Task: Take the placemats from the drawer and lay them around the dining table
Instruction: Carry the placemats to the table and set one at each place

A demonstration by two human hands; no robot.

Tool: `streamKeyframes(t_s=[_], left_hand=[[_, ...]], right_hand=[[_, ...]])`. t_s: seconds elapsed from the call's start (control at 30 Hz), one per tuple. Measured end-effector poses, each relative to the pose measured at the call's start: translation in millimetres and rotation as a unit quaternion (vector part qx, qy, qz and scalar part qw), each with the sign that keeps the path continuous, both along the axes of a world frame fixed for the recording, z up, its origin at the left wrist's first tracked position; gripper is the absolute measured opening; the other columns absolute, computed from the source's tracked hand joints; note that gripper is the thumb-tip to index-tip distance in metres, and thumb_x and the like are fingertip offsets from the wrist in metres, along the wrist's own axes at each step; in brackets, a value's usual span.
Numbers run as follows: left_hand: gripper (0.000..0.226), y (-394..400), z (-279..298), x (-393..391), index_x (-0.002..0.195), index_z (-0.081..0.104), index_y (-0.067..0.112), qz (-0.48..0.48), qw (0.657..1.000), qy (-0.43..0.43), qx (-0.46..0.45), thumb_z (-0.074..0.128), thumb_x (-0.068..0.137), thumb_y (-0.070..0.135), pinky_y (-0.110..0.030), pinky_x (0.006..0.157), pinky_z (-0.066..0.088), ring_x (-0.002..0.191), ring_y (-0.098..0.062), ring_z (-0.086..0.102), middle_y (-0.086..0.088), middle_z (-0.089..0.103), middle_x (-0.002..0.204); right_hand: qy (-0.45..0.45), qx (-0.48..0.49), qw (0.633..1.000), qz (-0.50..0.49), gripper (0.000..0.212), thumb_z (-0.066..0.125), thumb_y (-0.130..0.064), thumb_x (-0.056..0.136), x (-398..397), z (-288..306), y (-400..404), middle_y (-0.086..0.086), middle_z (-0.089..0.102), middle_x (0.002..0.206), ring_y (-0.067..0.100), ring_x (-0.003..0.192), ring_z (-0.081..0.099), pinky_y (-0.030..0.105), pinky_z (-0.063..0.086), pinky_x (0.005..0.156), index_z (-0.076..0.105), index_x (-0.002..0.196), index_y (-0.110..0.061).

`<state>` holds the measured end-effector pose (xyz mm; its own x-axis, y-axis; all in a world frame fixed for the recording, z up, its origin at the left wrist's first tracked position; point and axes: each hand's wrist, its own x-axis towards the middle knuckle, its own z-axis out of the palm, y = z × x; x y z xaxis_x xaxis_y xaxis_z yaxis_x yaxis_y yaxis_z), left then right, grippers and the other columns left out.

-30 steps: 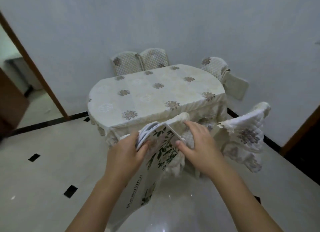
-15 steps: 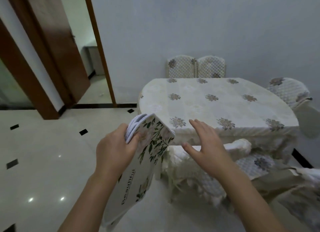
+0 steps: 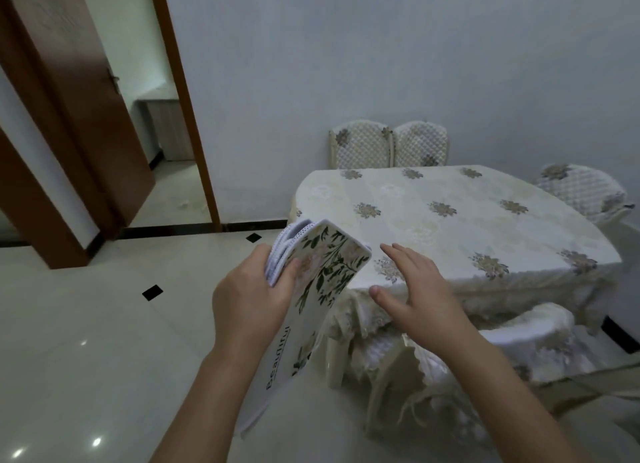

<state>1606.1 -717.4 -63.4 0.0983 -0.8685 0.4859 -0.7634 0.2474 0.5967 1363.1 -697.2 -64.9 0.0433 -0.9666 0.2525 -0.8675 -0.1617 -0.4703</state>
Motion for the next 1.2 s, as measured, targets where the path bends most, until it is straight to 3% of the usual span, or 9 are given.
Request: streamKeyframes(t_s=[0.2, 0.47, 0.8, 1.03, 1.2], left_hand=[[0.019, -35, 1, 39, 0.087, 0.057, 0.031, 0.015, 1.0, 0.02, -0.006, 0.059, 0.091, 0.049, -0.038, 0.049, 0.051, 0.054, -0.008, 0.054, 0.01, 0.056, 0.063], [0.022, -93, -8, 64, 0.092, 0.06, 0.029, 0.039, 0.999, 0.019, 0.0, 0.057, 0.092, 0.051, -0.036, 0.049, 0.053, 0.055, -0.007, 0.055, 0.011, 0.057, 0.065], [0.02, -211, -14, 78, 0.087, 0.057, 0.032, 0.052, 0.998, 0.006, 0.036, 0.057, 0.091, 0.051, -0.034, 0.049, 0.054, 0.054, -0.005, 0.056, 0.011, 0.057, 0.065], [0.018, -281, -18, 90, 0.089, 0.058, 0.031, 0.05, 0.998, 0.021, 0.043, 0.058, 0.092, 0.05, -0.034, 0.049, 0.054, 0.056, -0.006, 0.058, 0.01, 0.059, 0.067], [0.02, -334, -19, 108, 0.089, 0.059, 0.032, 0.065, 0.996, 0.042, 0.05, 0.057, 0.09, 0.053, -0.027, 0.049, 0.052, 0.057, -0.003, 0.058, 0.012, 0.059, 0.067]], right_hand=[[-0.007, 0.0, 1.0, 0.004, 0.068, 0.05, -0.055, 0.093, 32, -5, -37, -0.01, 0.027, 0.157, 0.01, 0.143, 0.019, 0.04, 0.023, 0.118, 0.025, 0.152, -0.034], [-0.015, 0.007, 1.0, 0.011, 0.068, 0.047, -0.057, 0.092, 57, -17, -104, -0.009, 0.029, 0.156, 0.011, 0.142, 0.021, 0.034, 0.022, 0.115, 0.028, 0.151, -0.032], [-0.092, 0.015, 0.995, 0.02, 0.061, 0.054, -0.048, 0.094, 81, -44, -241, -0.007, 0.033, 0.154, 0.013, 0.142, 0.024, 0.034, 0.023, 0.114, 0.031, 0.149, -0.034], [-0.11, 0.028, 0.992, 0.045, 0.063, 0.057, -0.046, 0.092, 98, -47, -334, -0.008, 0.033, 0.154, 0.012, 0.142, 0.024, 0.034, 0.023, 0.115, 0.032, 0.149, -0.032], [-0.104, 0.035, 0.992, 0.059, 0.063, 0.059, -0.045, 0.091, 114, -47, -385, -0.008, 0.037, 0.152, 0.012, 0.14, 0.028, 0.031, 0.023, 0.113, 0.035, 0.148, -0.031]])
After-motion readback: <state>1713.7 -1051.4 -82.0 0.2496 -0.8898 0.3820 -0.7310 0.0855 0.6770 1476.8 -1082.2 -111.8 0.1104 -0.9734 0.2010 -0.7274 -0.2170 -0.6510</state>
